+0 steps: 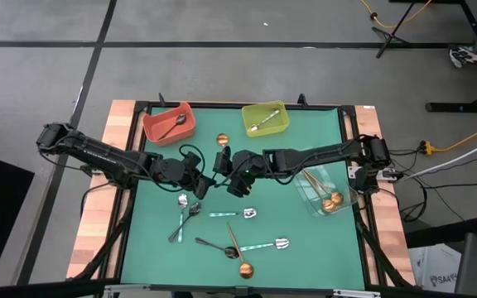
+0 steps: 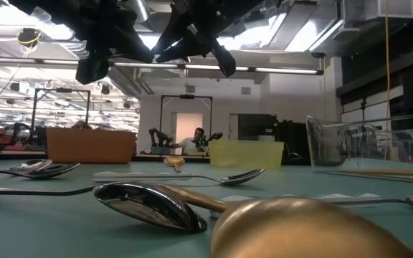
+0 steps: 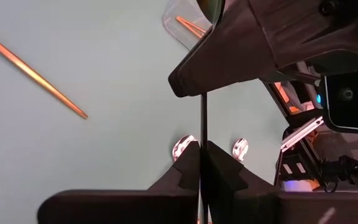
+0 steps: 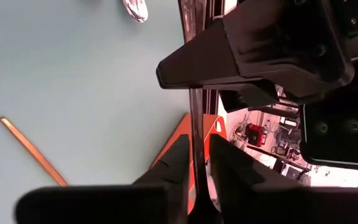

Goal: Sort silverware by color (type)
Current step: Put the top right black spoon into the orange bin

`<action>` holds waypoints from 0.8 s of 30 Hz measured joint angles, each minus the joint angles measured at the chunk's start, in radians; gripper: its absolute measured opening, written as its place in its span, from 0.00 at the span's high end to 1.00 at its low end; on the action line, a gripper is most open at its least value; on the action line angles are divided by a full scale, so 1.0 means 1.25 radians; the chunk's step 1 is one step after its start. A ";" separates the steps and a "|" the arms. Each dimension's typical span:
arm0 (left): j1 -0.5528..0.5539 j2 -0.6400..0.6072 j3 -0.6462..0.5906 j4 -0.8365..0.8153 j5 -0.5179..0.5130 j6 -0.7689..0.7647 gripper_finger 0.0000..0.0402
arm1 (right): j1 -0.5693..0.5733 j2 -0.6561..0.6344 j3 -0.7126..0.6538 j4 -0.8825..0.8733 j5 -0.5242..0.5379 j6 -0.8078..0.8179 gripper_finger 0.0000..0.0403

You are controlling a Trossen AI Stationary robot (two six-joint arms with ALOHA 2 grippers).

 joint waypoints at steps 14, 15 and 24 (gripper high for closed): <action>0.075 0.000 0.000 -0.010 -0.023 0.068 0.99 | 0.030 -0.019 0.000 -0.005 0.018 0.000 0.75; 0.086 0.000 0.000 -0.014 -0.023 0.079 0.99 | 0.035 -0.023 0.000 -0.006 0.036 0.000 0.75; 0.205 -0.002 0.000 -0.038 -0.021 0.239 1.00 | 0.052 -0.107 0.000 -0.046 0.164 0.101 0.75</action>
